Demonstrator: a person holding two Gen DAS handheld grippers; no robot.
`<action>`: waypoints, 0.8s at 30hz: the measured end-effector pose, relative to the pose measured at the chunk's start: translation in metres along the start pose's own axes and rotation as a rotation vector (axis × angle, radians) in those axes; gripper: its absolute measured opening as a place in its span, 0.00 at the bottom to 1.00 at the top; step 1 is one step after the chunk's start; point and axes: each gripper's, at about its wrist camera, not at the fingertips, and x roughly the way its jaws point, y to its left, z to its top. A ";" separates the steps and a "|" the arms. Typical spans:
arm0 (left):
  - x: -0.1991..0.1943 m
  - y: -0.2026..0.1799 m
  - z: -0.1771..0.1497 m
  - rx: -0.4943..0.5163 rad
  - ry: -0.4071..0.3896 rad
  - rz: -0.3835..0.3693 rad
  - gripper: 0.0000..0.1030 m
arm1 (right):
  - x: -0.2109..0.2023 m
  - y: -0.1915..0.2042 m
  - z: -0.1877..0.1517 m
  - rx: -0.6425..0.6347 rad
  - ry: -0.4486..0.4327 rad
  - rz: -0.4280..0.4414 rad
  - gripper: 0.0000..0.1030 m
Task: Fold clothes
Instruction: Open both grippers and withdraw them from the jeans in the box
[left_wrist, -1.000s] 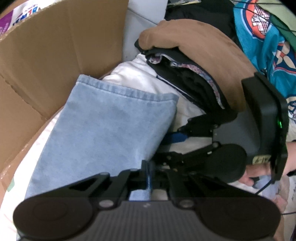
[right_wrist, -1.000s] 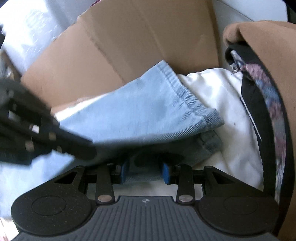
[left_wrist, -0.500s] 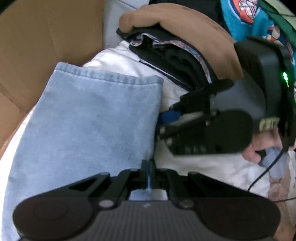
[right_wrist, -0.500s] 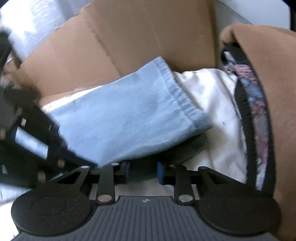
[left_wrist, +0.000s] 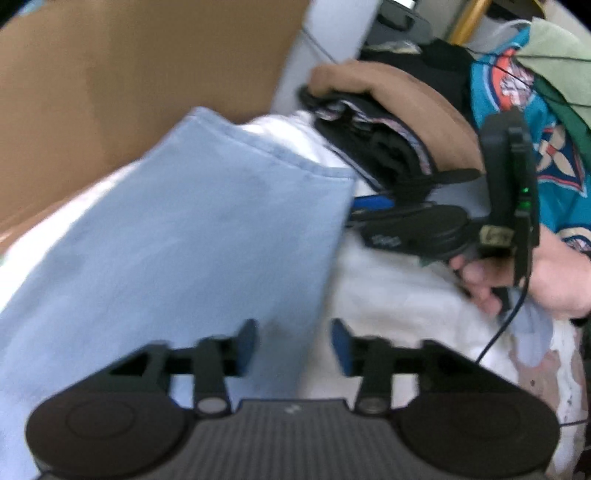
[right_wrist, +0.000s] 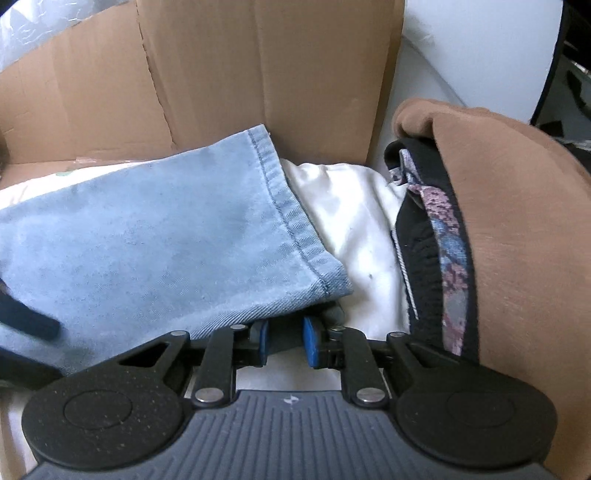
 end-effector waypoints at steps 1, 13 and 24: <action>-0.007 0.004 -0.006 -0.011 -0.007 0.019 0.57 | -0.002 0.000 0.000 0.009 0.003 -0.004 0.28; -0.045 0.014 -0.087 -0.109 -0.057 0.190 0.73 | -0.065 0.008 0.005 0.013 0.004 0.213 0.48; -0.040 -0.001 -0.107 -0.064 -0.030 0.319 0.87 | -0.081 0.028 -0.013 -0.022 -0.003 0.303 0.48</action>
